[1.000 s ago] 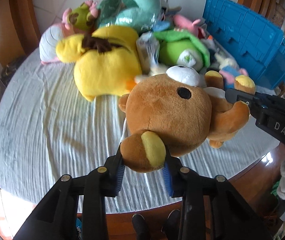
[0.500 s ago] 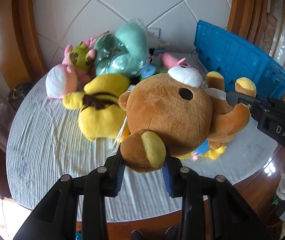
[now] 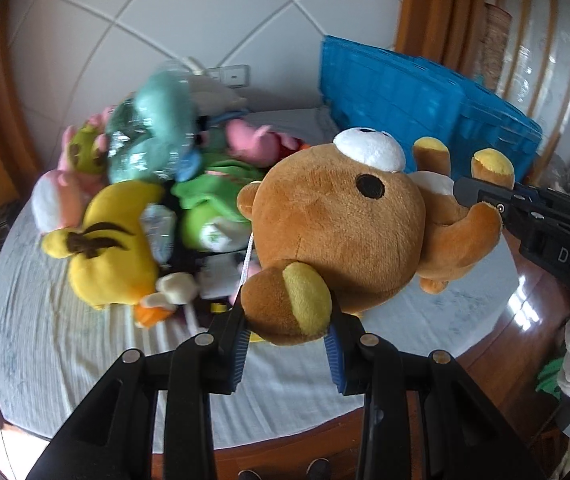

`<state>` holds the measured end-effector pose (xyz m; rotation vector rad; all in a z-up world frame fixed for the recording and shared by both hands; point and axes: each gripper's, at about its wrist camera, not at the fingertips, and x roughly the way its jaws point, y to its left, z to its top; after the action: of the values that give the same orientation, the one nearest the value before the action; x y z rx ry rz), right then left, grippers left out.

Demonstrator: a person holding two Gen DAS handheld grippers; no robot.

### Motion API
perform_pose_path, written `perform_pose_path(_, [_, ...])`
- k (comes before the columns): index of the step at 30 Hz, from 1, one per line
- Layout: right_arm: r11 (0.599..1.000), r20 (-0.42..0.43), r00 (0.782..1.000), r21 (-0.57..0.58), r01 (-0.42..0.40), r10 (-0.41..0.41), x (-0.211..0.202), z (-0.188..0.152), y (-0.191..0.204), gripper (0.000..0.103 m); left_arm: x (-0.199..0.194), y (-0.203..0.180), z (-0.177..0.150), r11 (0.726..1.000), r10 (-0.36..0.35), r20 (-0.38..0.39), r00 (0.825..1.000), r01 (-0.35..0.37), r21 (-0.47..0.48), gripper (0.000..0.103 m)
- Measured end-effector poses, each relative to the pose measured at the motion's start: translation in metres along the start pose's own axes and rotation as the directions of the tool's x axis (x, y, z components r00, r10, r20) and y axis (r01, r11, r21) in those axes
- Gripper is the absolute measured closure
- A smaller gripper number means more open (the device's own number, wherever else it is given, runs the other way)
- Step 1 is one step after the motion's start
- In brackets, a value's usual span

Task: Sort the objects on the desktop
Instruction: 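Carry the brown bear with the left tool over the blue crate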

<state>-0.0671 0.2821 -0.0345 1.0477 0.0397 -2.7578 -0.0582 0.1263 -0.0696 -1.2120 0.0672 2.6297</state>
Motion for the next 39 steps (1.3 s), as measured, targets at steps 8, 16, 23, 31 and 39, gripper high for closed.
perform_pose_path(8, [0.997, -0.016, 0.998, 0.049, 0.06, -0.059, -0.017, -0.018, -0.068, 0.077, 0.017, -0.069, 0.005, 0.997, -0.048, -0.023, 0.999, 0.049, 0.057, 0.071])
perform_pose_path(16, [0.993, -0.018, 0.996, 0.08, 0.084, -0.083, -0.026, -0.024, -0.1, 0.077, 0.026, -0.093, 0.016, 0.994, -0.06, -0.03, 0.998, 0.062, 0.09, 0.071])
perform_pose_path(23, [0.987, -0.02, 0.993, 0.114, 0.115, -0.113, -0.024, -0.023, -0.116, 0.077, 0.036, -0.104, 0.026, 0.987, -0.083, -0.027, 0.996, 0.086, 0.135, 0.071])
perform_pose_path(31, [0.987, -0.038, 0.993, 0.109, 0.117, -0.114, -0.018, -0.025, -0.147, 0.077, 0.053, -0.134, 0.03, 0.989, -0.077, -0.044, 0.996, 0.082, 0.121, 0.071])
perform_pose_path(39, [0.996, -0.049, 0.996, 0.052, 0.075, -0.073, -0.015, -0.015, -0.184, 0.077, 0.06, -0.165, 0.037, 0.997, -0.047, -0.037, 0.998, 0.05, 0.066, 0.071])
